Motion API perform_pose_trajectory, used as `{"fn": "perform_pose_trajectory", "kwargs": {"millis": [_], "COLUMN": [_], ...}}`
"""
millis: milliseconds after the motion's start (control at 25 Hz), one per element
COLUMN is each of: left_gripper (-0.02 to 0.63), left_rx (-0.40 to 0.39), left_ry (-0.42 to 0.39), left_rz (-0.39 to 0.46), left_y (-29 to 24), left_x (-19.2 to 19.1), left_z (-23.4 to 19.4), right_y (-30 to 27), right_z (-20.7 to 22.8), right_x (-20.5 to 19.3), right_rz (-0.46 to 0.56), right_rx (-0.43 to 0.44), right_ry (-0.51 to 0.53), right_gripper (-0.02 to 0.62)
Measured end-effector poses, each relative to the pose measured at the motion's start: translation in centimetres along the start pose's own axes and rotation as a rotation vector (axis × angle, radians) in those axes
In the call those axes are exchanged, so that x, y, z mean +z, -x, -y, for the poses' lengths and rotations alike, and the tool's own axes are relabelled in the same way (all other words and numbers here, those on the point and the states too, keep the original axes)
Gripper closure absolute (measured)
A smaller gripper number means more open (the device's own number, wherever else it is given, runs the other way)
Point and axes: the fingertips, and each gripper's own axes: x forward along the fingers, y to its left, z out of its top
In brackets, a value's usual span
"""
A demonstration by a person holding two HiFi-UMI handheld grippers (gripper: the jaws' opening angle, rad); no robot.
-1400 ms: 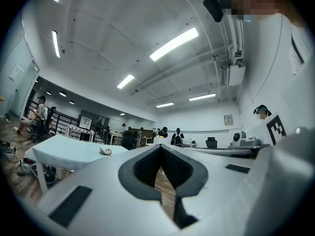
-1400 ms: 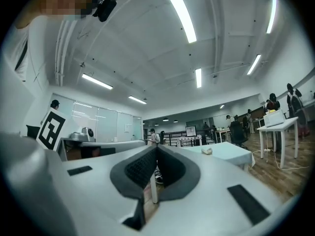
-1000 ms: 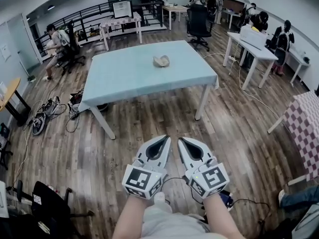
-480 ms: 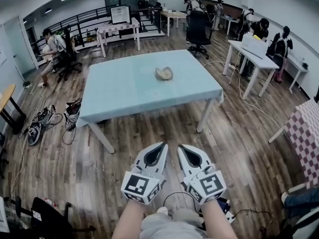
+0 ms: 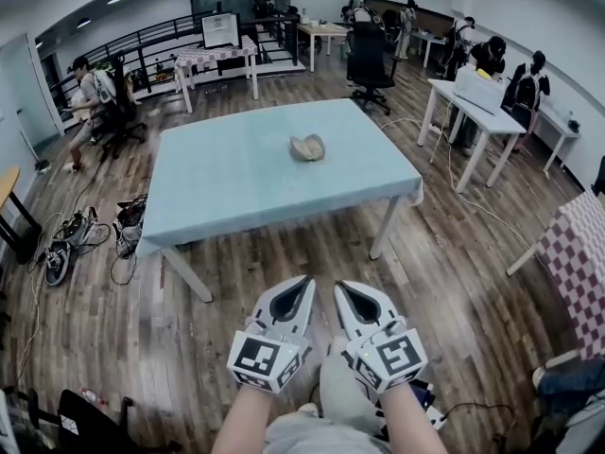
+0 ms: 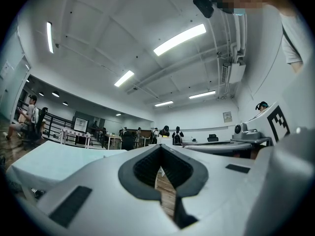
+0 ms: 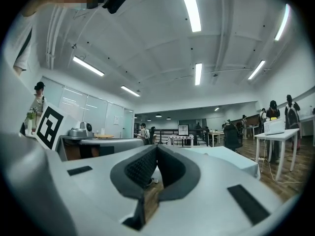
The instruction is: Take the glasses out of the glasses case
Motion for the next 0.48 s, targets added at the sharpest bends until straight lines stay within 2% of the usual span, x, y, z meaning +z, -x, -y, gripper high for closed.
{"fn": "perform_pose_trajectory", "kwargs": {"millis": [280,480], "left_gripper": [0.598,0.598], "left_rx": [0.013,0.017], "left_ry": [-0.036,-0.032], "left_rz": [-0.021,-0.028], "left_y": [-3.3,-6.9], "left_x": [-1.0,-1.3], "left_z": [-2.2,-4.1], "right_y": [-3.4,-6.5], "right_z": [2.4,4.9], "right_x": [-0.7,-1.1], "right_rz": [-0.002,-0.014], "right_rx": [0.027,0.050], "right_ry": [0.038,0.037], "right_gripper": [0.589,0.589]}}
